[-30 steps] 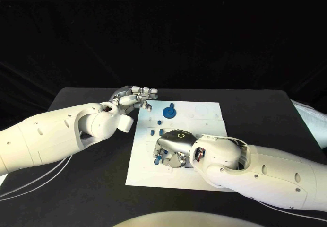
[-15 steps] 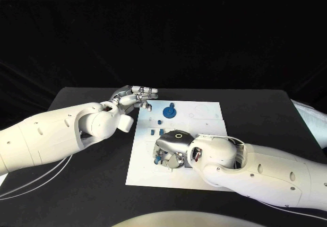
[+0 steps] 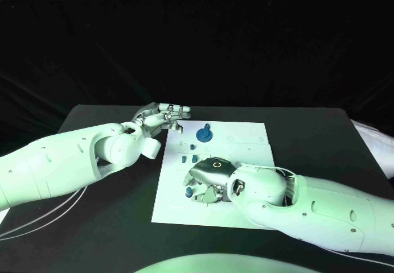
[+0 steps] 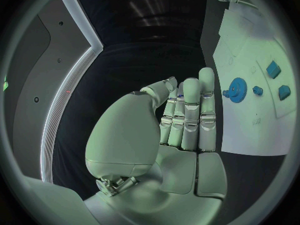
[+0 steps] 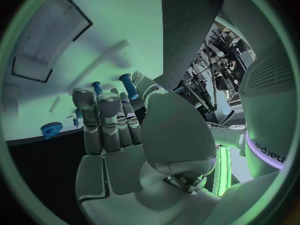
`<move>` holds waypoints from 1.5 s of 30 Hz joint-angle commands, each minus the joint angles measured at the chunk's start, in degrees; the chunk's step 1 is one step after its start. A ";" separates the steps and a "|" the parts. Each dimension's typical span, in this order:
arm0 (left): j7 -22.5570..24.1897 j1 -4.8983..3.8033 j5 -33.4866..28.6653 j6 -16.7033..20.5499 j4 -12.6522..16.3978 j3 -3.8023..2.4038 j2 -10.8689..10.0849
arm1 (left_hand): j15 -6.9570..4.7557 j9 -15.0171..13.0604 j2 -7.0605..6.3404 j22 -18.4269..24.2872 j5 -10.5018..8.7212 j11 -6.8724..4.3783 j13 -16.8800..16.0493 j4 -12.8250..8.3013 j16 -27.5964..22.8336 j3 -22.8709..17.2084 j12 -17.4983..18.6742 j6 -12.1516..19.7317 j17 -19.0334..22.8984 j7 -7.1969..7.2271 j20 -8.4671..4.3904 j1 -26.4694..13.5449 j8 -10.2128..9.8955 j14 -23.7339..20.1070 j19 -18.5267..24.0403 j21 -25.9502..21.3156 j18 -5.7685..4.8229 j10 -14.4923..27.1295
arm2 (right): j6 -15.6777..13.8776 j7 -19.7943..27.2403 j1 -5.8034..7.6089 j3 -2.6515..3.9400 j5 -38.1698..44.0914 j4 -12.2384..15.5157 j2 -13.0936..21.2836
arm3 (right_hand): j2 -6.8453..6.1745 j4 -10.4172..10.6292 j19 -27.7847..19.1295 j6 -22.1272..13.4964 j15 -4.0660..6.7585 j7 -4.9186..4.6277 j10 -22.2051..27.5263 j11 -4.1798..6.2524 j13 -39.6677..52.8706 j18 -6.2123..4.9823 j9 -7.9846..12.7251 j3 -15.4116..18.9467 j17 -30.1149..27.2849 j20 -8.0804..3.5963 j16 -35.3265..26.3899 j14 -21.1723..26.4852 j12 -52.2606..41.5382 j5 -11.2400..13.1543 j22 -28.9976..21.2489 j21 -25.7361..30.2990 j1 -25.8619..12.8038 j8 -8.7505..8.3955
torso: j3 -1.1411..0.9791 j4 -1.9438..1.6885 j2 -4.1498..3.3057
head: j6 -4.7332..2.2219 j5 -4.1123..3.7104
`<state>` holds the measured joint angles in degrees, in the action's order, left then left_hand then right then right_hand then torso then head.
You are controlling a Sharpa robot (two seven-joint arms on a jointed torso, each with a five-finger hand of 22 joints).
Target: Assemble the parts on the task board
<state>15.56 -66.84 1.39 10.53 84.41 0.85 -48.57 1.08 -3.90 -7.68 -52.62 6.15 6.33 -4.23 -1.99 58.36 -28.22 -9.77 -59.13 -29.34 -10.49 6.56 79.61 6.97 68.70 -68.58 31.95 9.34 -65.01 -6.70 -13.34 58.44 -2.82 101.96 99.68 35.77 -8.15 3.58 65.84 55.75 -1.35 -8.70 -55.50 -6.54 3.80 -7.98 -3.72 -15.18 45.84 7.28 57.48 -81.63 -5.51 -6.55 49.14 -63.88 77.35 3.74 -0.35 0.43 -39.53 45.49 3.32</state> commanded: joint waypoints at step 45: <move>0.22 0.04 -0.26 -1.18 0.79 0.23 -0.72 | 0.08 0.02 0.32 0.06 0.20 -0.01 0.06 0.05 -0.32 0.23 -0.15 0.22 0.05 -0.20 0.12 0.22 0.22 -0.46 0.27 -0.20 1.10 0.37 | -7.98 -19.90 0.39 -0.60 -13.13 11.52 25.13 | 3.82 13.23 14.73 4.04 4.07 2.77 -22.52 5.27 57.12 4.52 -1.76 23.27 28.65 -3.64 23.47 -5.71 -58.44 -10.72 26.24 -18.09 -9.67 7.82 | 0.45 2.04 1.28 | -1.15 -2.79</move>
<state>15.48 -66.82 1.39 10.37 85.14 1.10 -49.40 1.08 -3.90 -7.68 -52.63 6.15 6.32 -4.23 -1.99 58.36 -28.22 -9.77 -59.13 -29.35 -10.49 6.56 79.61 6.97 68.71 -68.58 31.95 9.34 -65.01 -16.40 -31.43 59.01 -3.40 88.78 111.36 61.17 -4.35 16.83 80.35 60.12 2.99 -5.97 -78.47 -1.19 60.83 -4.34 -5.41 7.75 74.42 3.50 80.73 -83.92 -63.64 -17.61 74.95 -81.62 68.27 11.29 0.15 2.50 -38.21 44.34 0.54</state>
